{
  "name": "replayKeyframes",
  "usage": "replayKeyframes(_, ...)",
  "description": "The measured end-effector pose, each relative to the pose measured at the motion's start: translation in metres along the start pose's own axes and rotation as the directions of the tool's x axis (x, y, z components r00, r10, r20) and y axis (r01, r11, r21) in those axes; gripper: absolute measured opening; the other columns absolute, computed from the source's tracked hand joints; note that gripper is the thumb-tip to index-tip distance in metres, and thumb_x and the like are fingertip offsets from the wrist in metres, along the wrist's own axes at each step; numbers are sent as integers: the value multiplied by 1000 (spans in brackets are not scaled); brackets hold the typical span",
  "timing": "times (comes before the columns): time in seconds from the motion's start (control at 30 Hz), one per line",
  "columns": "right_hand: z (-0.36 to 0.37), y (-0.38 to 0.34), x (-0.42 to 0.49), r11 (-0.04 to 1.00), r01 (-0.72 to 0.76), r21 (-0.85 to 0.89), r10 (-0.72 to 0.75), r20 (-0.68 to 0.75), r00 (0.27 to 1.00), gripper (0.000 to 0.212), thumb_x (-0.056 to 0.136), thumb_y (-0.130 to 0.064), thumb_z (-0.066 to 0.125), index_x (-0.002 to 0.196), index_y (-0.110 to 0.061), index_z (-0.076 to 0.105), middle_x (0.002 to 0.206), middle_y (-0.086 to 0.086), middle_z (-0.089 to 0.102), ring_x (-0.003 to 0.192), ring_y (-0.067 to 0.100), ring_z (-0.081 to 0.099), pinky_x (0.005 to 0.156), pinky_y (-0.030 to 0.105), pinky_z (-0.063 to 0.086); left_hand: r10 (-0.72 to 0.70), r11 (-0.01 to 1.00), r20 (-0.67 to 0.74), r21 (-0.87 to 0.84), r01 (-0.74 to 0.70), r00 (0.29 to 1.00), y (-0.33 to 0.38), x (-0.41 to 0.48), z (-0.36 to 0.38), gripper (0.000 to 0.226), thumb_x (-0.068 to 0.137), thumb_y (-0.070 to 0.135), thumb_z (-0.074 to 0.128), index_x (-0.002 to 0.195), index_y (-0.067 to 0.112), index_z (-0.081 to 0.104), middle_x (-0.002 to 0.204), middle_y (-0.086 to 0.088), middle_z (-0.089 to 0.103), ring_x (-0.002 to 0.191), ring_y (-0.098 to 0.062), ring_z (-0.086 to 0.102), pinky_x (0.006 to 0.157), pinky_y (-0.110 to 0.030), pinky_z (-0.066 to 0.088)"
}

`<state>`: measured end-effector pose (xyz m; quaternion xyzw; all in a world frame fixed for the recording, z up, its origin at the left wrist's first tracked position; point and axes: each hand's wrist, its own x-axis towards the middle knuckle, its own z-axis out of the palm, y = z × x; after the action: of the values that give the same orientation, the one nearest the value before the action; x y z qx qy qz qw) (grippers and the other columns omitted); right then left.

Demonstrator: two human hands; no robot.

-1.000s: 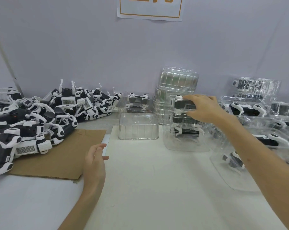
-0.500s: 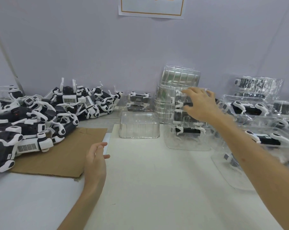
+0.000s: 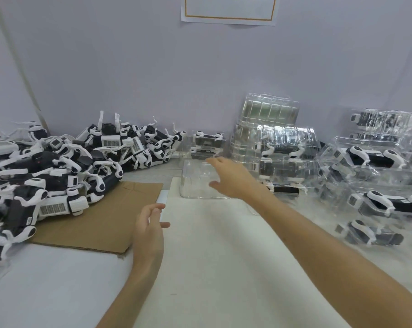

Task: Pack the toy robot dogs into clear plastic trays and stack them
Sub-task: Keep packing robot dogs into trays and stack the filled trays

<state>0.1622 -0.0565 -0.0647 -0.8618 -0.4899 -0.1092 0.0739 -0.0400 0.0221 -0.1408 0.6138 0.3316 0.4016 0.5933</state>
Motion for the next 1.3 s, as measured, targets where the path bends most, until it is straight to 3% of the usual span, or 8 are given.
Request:
replayKeyframes(0.13, 34, 9, 23, 989, -119, -92, 132, 147, 980, 61, 92, -35, 64, 144, -15, 39, 142, 9, 50, 131, 29, 47, 113, 51, 28, -125, 986, 69, -99, 131, 990, -1, 4, -2, 25, 104, 13, 41, 100, 18, 65, 103, -6, 67, 75, -20, 70, 73, -34, 47)
replayKeyframes(0.27, 50, 9, 28, 997, -75, -7, 75, 55, 996, 35, 94, -25, 62, 127, -18, 52, 123, 4, 64, 116, 26, 58, 97, 38, 34, -266, 937, 209, -172, 303, 941, -5, 5, -1, 17, 102, 11, 48, 106, 14, 63, 98, -10, 73, 74, -24, 74, 76, -36, 54)
replayKeyframes(0.47, 27, -24, -2, 951, -5, 310, 34, -87, 996, 37, 90, -36, 69, 124, -24, 60, 112, -3, 69, 102, 21, 62, 76, 30, 40, -300, 898, 280, -240, 369, 912, -5, 2, 0, 21, 98, 20, 61, 118, 13, 56, 110, -8, 69, 88, -24, 73, 70, -32, 54)
replayKeyframes(0.57, 17, -40, -35, 865, 44, 500, 29, -137, 990, 40, 89, -36, 72, 126, -24, 61, 99, -12, 63, 88, 12, 58, 78, 29, 45, -212, 939, 284, -207, 275, 935, 1, 0, 1, 21, 98, 26, 60, 115, 15, 58, 108, -3, 71, 89, -20, 72, 70, -30, 52)
replayKeyframes(0.7, 20, -50, -81, 707, 104, 700, 112, -255, 960, 38, 94, -26, 68, 130, -24, 57, 105, -14, 66, 90, 3, 59, 85, 23, 47, 28, 970, 367, -234, 63, 930, 6, -5, 1, 19, 97, 24, 58, 107, 11, 68, 99, -6, 76, 88, -22, 72, 72, -26, 54)
replayKeyframes(0.83, 25, -47, -114, 510, 101, 854, 131, -193, 973, 51, 88, -35, 73, 130, -35, 46, 105, -15, 65, 97, 7, 64, 84, 26, 53, 90, 945, 512, -314, 89, 855, 12, -11, 0, 25, 86, 32, 65, 105, 18, 75, 107, -13, 75, 96, -29, 73, 65, -27, 58)
replayKeyframes(0.97, 31, -47, -130, 503, 117, 856, 185, -239, 953, 73, 69, -46, 85, 129, -44, 42, 108, -17, 64, 103, 7, 64, 83, 18, 52, 106, 953, 568, -291, 78, 816, 13, -17, 4, 23, 89, 32, 62, 106, 23, 76, 108, -13, 75, 97, -32, 73, 64, -28, 58)
replayKeyframes(1.3, 32, -50, -136, 501, 165, 850, 220, -309, 925, 78, 66, -39, 90, 130, -37, 45, 105, -18, 64, 99, 7, 65, 78, 13, 50, 95, 950, 625, -289, 117, 775, 13, -21, 3, 26, 90, 29, 60, 109, 24, 77, 111, -15, 74, 99, -35, 72, 66, -29, 59)
